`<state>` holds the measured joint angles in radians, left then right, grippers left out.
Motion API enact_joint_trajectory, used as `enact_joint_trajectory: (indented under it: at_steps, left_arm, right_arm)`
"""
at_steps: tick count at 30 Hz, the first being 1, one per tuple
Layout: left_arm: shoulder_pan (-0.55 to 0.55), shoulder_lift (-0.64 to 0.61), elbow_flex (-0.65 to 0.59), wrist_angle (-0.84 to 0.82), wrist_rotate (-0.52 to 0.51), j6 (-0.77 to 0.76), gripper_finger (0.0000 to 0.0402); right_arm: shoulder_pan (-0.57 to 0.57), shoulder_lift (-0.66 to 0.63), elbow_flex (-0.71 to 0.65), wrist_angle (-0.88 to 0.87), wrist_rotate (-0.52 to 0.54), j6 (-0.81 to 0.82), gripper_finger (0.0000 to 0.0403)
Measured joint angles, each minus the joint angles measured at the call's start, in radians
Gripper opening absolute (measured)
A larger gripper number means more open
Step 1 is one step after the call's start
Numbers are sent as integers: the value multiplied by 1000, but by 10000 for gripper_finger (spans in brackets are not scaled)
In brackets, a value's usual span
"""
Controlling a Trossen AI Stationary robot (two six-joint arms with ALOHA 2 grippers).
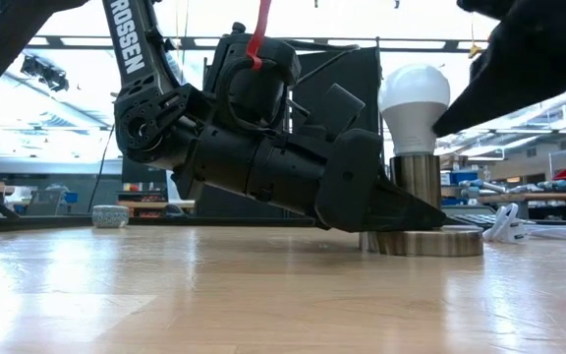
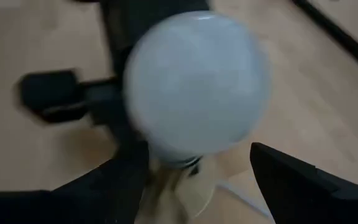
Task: Screw lightbulb
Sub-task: Remove the lightbulb from the bronze lamp socket
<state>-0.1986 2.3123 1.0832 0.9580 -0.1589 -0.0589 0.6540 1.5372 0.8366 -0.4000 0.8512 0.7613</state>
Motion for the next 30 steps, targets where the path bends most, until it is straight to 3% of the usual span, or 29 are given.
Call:
enact_joint_trajectory:
  at_steps: [5, 8, 13, 17, 24, 30]
  left_arm:
    - [0, 0, 0, 0, 0, 0, 189]
    - [0, 0, 0, 0, 0, 0, 189]
    - [0, 0, 0, 0, 0, -3, 189]
    - [0, 0, 0, 0, 2, -1, 189]
    - [0, 0, 0, 0, 2, 0, 189]
    - [0, 0, 0, 0, 2, 0, 189]
  right_arm:
    - [-23, 0, -100, 241, 6, -33, 291]
    - [-24, 0, -134, 289, 11, -59, 291]
    - [-21, -40, -146, 161, 56, -4, 291]
    - [-20, -121, -148, -24, 187, 149, 291]
    - [-16, -163, -148, -21, -39, 98, 285]
    - [-26, -163, -147, -125, -2, 235, 273]
